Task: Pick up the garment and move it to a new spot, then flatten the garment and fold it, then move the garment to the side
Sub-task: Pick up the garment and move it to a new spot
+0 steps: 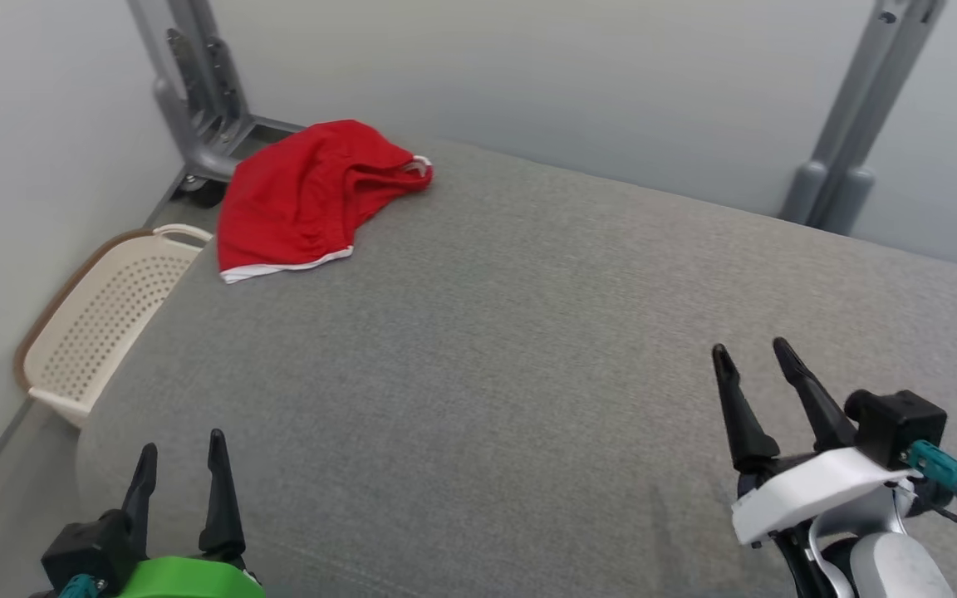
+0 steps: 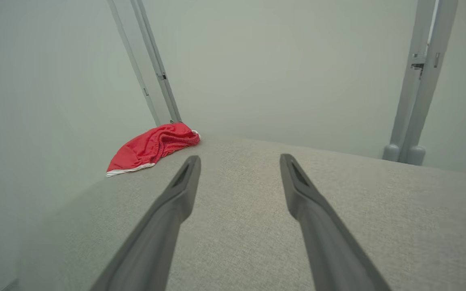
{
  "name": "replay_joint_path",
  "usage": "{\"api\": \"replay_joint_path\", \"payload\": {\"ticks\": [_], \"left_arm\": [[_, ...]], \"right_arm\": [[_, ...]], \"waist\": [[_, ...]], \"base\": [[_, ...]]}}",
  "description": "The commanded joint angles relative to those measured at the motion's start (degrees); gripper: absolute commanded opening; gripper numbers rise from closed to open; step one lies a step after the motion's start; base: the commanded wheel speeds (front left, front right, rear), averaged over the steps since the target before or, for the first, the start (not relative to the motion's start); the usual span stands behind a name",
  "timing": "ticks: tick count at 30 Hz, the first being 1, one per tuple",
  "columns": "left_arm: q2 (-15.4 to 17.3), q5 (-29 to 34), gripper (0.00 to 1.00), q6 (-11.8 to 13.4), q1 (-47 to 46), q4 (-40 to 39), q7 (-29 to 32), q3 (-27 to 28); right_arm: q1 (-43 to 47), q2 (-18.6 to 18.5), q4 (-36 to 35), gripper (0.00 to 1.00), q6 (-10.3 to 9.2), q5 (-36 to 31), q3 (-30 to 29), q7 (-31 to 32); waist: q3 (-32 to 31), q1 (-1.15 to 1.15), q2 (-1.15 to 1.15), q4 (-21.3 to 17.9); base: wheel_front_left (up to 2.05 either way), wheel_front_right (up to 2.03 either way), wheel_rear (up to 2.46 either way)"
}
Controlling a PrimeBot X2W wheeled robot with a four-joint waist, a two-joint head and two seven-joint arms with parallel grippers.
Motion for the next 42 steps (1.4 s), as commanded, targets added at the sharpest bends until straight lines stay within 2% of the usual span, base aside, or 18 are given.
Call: {"api": "replay_joint_path", "payload": {"ticks": [1,11,19,27,34,36,42], "left_arm": [[0.17,-0.07,1.0,0.49,0.77,-0.59,-0.36,0.61],[-0.71,0.64,1.0,1.29,3.61,-3.35,-1.08,2.84],[-0.28,0.65,1.0,0.32,2.47,-3.54,-0.4,2.16],[4.56,1.98,1.0,-1.8,-6.17,-5.62,4.21,2.55],[9.26,1.39,1.0,-4.58,-19.55,-5.46,9.1,5.06],[10.86,0.97,1.0,-5.97,-25.4,-2.88,11.03,5.78],[12.31,-0.5,1.0,-8.67,-35.28,4.38,13.91,6.56]], "right_arm": [[-1.25,-0.18,0.3,1.0,0.0,-0.31,0.5,0.19],[-4.53,-0.19,2.82,1.0,0.0,-0.56,2.9,-0.16],[-3.31,-0.18,3.35,1.0,0.0,-0.84,1.48,-1.18],[-1.74,-0.19,0.92,1.0,0.0,-1.27,-1.27,-0.98],[-5.95,-0.2,-3.01,1.0,0.0,-4.02,-0.93,1.31],[-8.59,-0.19,-4.83,1.0,0.01,-5.34,-0.66,2.38],[-13.96,-0.19,-8.46,1.0,0.01,-7.85,-0.43,4.43]], "waist": [[1.35,0.0,0.0,6.37],[2.47,0.0,0.0,6.92],[1.79,0.0,0.0,6.48],[1.98,0.0,0.0,5.95],[7.73,0.0,0.0,0.6],[10.98,0.0,0.0,-2.1],[18.27,0.0,0.0,-7.3]], "base": [[0.0,0.0,0.0],[0.0,0.0,0.0],[0.0,0.0,0.0],[0.0,0.0,0.0],[0.0,0.0,0.0],[0.0,0.0,0.0],[0.0,0.0,0.0]]}}
